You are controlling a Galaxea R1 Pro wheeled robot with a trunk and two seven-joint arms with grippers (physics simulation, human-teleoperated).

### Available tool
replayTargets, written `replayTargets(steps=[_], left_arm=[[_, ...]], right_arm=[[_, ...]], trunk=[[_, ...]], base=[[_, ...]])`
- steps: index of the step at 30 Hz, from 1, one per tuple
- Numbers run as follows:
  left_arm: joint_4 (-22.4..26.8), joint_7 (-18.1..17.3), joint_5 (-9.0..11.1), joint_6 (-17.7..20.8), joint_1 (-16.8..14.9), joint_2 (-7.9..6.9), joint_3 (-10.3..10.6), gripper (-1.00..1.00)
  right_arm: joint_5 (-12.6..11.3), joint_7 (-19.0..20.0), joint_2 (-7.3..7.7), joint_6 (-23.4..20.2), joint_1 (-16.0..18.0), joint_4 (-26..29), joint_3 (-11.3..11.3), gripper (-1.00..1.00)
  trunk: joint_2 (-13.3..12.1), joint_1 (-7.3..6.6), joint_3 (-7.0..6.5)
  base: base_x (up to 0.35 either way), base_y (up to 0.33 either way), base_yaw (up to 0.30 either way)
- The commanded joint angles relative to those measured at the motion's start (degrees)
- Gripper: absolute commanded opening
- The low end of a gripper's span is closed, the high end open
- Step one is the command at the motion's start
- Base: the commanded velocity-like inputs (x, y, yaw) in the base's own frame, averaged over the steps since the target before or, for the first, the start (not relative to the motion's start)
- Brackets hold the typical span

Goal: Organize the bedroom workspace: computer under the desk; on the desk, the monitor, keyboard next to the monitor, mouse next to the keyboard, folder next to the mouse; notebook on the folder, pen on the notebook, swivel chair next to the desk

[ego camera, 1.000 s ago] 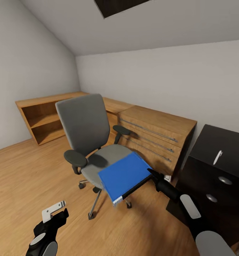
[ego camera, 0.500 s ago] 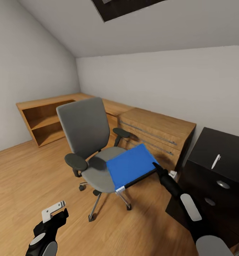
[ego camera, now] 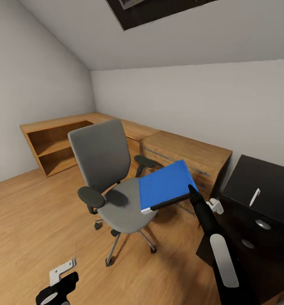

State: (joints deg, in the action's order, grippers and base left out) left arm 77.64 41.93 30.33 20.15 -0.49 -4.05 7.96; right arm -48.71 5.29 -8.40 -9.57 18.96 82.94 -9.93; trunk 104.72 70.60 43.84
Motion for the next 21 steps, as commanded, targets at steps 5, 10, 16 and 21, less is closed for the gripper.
replayTargets(steps=[5,10,16,21], left_arm=[[-8.3,0.3,0.1,-5.7,0.0,-0.03,0.5,1.0],[-18.2,-2.7,0.0,-10.1,0.0,-0.08,0.6,1.0],[-26.4,-11.7,0.1,-17.6,0.0,0.05,0.7,1.0],[-28.1,-12.3,-1.3,-18.2,0.0,0.31,0.8,1.0]], right_arm=[[-3.9,-6.1,-1.4,0.9,0.2,5.2,3.3,-1.0],[-15.7,-7.0,-1.5,1.3,0.2,6.7,7.7,-1.0],[-20.1,-6.6,-0.18,1.0,-0.1,6.9,8.4,-1.0],[-20.3,-6.3,0.03,1.2,-0.1,6.9,8.3,-1.0]], trunk=[[-2.0,-1.11,-0.85],[-4.0,-2.21,-1.75],[-6.4,-3.53,-2.82],[-8.4,-4.62,-3.72]], base=[[0.0,0.0,0.0],[0.0,0.0,0.0],[0.0,0.0,0.0],[0.0,0.0,0.0]])
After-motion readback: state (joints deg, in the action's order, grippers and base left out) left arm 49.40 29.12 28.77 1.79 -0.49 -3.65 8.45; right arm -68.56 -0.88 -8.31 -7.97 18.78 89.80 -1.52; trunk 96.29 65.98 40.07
